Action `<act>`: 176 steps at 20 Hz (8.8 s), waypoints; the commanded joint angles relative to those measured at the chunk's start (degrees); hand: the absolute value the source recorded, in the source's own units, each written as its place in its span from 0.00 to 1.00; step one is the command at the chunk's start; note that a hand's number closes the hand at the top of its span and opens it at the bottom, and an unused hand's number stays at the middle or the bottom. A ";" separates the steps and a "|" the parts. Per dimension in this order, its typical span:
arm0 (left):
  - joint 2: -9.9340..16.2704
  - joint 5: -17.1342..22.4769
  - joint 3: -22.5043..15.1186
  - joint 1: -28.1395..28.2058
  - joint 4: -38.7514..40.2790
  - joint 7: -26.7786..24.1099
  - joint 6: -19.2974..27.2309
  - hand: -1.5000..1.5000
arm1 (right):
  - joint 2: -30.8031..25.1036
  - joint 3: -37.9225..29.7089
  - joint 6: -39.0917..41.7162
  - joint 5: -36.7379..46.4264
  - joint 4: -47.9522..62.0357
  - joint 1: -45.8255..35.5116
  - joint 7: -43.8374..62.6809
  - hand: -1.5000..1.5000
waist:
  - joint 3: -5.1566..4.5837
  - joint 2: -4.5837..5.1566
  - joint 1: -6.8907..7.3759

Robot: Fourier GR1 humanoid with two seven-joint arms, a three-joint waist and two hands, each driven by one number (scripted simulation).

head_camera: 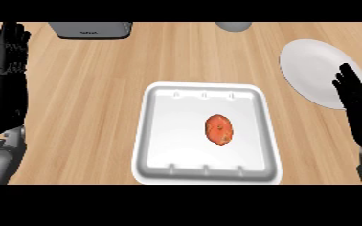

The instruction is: Pick the squash from the tray and place it in the plate

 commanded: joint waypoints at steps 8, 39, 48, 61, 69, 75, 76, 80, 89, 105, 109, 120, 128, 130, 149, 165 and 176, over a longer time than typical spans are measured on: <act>-6.67 7.60 -7.96 8.91 9.30 5.37 -9.22 0.50 | 5.11 20.77 -1.79 20.05 -7.94 -13.24 -3.46 1.00 | -0.17 2.79 3.12; -8.72 7.92 -0.35 10.44 21.83 -4.22 -19.22 0.50 | 13.11 37.16 10.37 49.21 -24.13 -0.97 33.28 0.00 | 0.60 2.13 0.34; -11.76 4.83 -0.86 10.73 17.32 0.45 -17.60 0.50 | 12.40 33.43 20.37 51.08 -21.39 -2.19 37.17 0.00 | 0.64 2.12 0.31; -13.10 3.62 4.72 12.23 15.79 1.40 -22.55 0.50 | 18.79 28.59 17.79 58.78 -3.64 -2.39 24.67 0.00 | 0.66 2.15 0.51; -14.82 0.58 6.55 6.55 22.12 1.39 -23.16 0.50 | 24.26 23.24 16.76 62.18 9.10 -9.90 22.48 0.00 | 0.65 2.25 0.40; -16.70 -0.59 5.79 11.14 20.83 -2.87 -24.41 0.50 | 25.44 25.00 17.94 62.03 11.62 -9.41 15.39 1.00 | 0.65 2.23 0.48; -14.37 1.41 7.96 11.10 17.44 0.79 -26.32 0.50 | 27.10 24.42 17.67 63.04 12.90 -10.86 16.57 1.00 | 0.65 2.20 0.58; -16.10 -0.28 7.29 10.03 15.42 3.69 -23.76 0.50 | 25.25 23.53 15.70 63.63 13.59 -8.93 10.96 1.00 | 0.66 2.17 0.50; -15.02 0.55 10.73 14.13 17.65 -0.08 -22.07 0.50 | -1.76 -7.98 8.41 53.25 13.21 3.41 8.11 1.00 | 0.93 1.75 -6.95; -15.97 -0.22 8.31 10.75 16.22 2.90 -24.72 0.50 | -18.16 -36.91 4.13 35.12 19.74 13.01 -22.63 1.00 | 0.63 2.03 -0.28; -17.89 -2.61 6.57 11.05 15.39 2.61 -22.85 0.50 | -17.53 -39.32 1.89 34.91 15.23 12.78 -20.78 1.00 | 0.62 2.06 -0.14; -18.78 -2.86 7.59 9.42 18.08 1.94 -24.40 0.50 | -21.18 -30.28 6.67 38.59 19.29 -4.95 -12.91 1.00 | 0.65 2.29 0.86; -18.06 -2.65 8.67 11.79 17.20 0.38 -26.09 0.50 | -15.62 -21.94 6.96 41.16 24.13 -16.31 -9.01 1.00 | 0.64 2.30 1.16; -19.40 -3.48 7.18 9.05 18.22 0.64 -25.61 0.50 | -16.77 -21.03 4.28 43.44 37.51 -24.24 -13.51 1.00 | 0.72 2.69 2.25; -17.49 -2.23 9.56 7.83 17.19 2.77 -27.74 0.50 | -6.76 -24.70 -13.41 44.67 68.10 -43.37 -13.37 0.00 | 0.83 3.20 2.95; -18.26 -3.18 9.93 11.03 16.51 0.27 -26.64 0.50 | -15.14 -47.70 1.88 19.66 67.65 -32.72 -33.59 0.00 | 0.92 2.72 0.79; -19.10 -3.75 9.01 12.95 14.97 0.68 -26.87 0.50 | -22.39 -48.92 18.69 17.11 72.09 -17.55 -46.49 0.00 | 0.98 2.70 1.40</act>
